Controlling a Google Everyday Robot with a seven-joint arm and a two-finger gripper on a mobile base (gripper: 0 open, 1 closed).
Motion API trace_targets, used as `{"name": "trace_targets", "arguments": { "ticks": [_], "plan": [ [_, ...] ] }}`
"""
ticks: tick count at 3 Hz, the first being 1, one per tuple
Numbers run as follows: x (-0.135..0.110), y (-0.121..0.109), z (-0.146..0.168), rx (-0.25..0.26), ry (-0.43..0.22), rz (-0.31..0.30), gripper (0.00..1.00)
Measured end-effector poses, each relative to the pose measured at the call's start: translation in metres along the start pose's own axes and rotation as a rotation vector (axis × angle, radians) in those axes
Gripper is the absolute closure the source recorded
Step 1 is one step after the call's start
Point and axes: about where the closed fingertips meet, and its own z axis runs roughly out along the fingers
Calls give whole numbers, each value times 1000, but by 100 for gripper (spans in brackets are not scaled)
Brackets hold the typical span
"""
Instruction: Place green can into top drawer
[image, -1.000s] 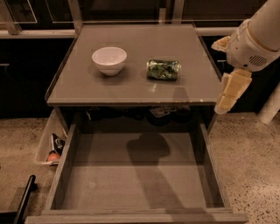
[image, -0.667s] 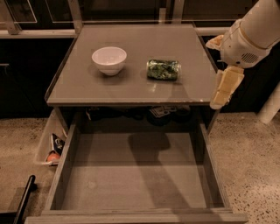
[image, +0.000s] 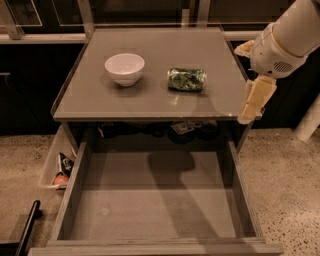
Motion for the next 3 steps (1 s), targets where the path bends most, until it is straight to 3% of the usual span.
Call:
{"name": "trace_targets", "arguments": {
  "ticks": [3],
  "plan": [
    [9, -46, 47, 40, -140, 81, 0]
  ]
}}
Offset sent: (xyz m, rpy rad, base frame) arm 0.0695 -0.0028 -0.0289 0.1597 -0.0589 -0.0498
